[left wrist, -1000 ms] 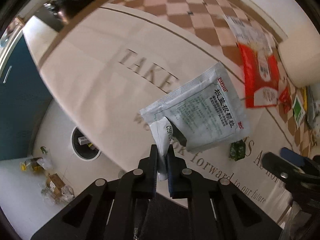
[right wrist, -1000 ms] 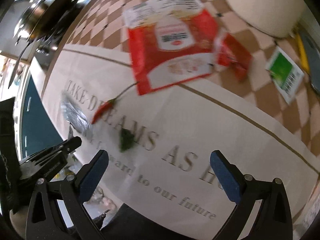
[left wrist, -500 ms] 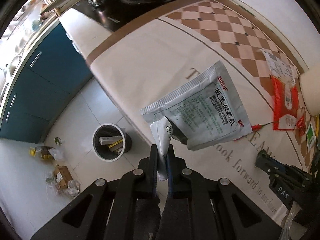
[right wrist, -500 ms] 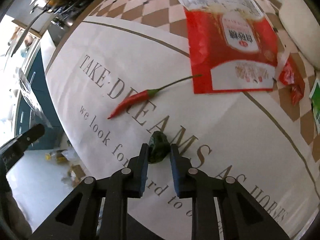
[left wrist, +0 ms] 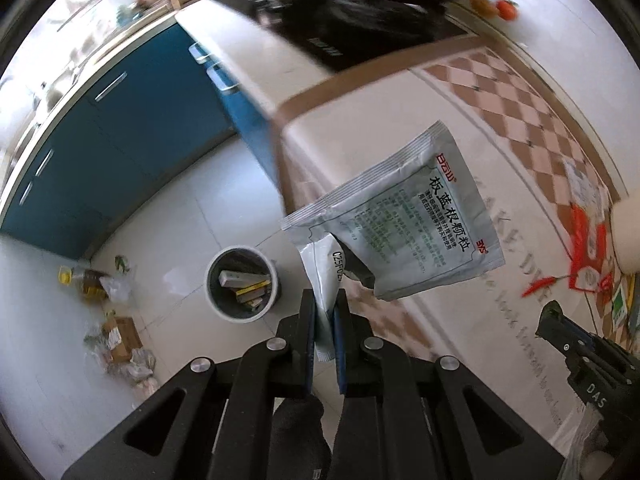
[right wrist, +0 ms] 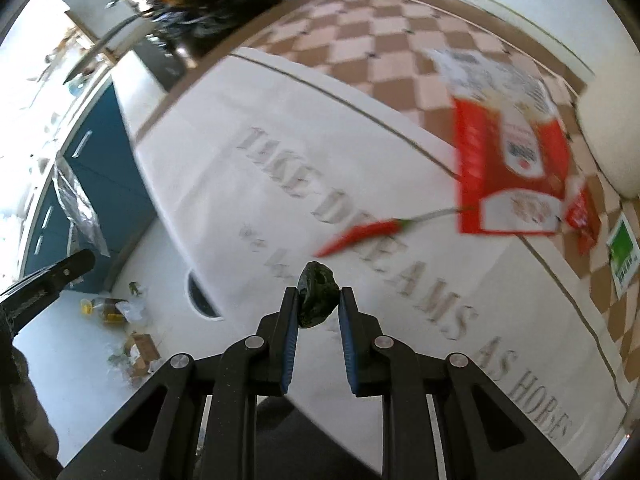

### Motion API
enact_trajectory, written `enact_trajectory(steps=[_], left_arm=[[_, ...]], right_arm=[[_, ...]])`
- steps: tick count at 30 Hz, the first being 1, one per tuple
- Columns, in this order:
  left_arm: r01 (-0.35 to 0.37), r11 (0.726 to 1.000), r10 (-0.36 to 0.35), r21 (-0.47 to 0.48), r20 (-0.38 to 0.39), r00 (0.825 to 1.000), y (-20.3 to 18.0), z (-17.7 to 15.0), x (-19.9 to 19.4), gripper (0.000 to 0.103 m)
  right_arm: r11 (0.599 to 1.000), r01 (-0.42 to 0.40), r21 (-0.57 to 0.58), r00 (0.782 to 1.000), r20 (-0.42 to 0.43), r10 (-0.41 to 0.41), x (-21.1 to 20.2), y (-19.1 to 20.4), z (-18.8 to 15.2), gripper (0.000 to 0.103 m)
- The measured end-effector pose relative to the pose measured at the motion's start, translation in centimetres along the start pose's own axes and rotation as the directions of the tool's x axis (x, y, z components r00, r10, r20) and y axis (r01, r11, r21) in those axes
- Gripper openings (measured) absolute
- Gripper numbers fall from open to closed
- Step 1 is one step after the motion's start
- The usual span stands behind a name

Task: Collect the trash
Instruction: 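Carry the sachet and green scrap over the white bin and open both tools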

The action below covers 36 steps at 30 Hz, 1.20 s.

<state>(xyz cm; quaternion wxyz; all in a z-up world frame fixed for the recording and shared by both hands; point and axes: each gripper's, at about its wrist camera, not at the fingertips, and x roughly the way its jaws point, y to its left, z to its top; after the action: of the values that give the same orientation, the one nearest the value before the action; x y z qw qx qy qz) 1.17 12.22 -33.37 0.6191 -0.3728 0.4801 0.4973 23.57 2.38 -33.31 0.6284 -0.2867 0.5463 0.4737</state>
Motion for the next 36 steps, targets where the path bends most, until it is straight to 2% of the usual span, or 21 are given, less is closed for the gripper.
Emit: enact_trajectory(steps=[4,8,11,16,21,25,33,36], left_arm=[[-0.028,0.997,0.026,-0.068,-0.025,0.999,5.3,-0.7,0.9,0.006],[-0.058,0.989,0.05,-0.139,-0.064,0.997,11.0,-1.9,3.1,0.006],[-0.079,0.979,0.061,-0.188,-0.101,0.993,15.2,-2.8,5.7,0.006],[-0.099,0.961,0.052,-0.258,-0.183,0.982,21.3,-4.8,12.3,0.006],[-0.124,0.949,0.042,-0.291,-0.272,0.961,26.1,-6.9,21.1,0.006],[-0.112,0.938,-0.007,-0.327,-0.342,0.94,28.9,-8.3,29.1,0.006],[-0.047,0.936,-0.111,-0.349,-0.42,0.901,31.6,-9.7,44.3,0.006],[-0.018,0.932,-0.161,-0.363,-0.457,0.875,32.0,-10.4,49.0,0.006]], right_arm=[[0.998,-0.039,-0.057,0.999,-0.004,0.038,0.7,4.6,0.2,0.021],[0.988,-0.076,-0.137,0.997,-0.042,0.071,3.4,10.9,0.0,0.021],[0.977,-0.092,-0.19,0.994,-0.071,0.08,6.1,15.2,-0.5,0.021],[0.962,-0.115,-0.246,0.988,-0.13,0.085,12.3,22.1,-1.5,0.021],[0.957,-0.118,-0.264,0.98,-0.188,0.069,20.5,26.6,-3.0,0.021],[0.959,-0.113,-0.261,0.969,-0.242,0.048,28.8,28.6,-4.2,0.021],[0.955,-0.12,-0.27,0.947,-0.32,0.029,46.0,29.5,-6.5,0.021],[0.957,-0.133,-0.259,0.939,-0.341,0.039,51.3,29.3,-7.1,0.021]])
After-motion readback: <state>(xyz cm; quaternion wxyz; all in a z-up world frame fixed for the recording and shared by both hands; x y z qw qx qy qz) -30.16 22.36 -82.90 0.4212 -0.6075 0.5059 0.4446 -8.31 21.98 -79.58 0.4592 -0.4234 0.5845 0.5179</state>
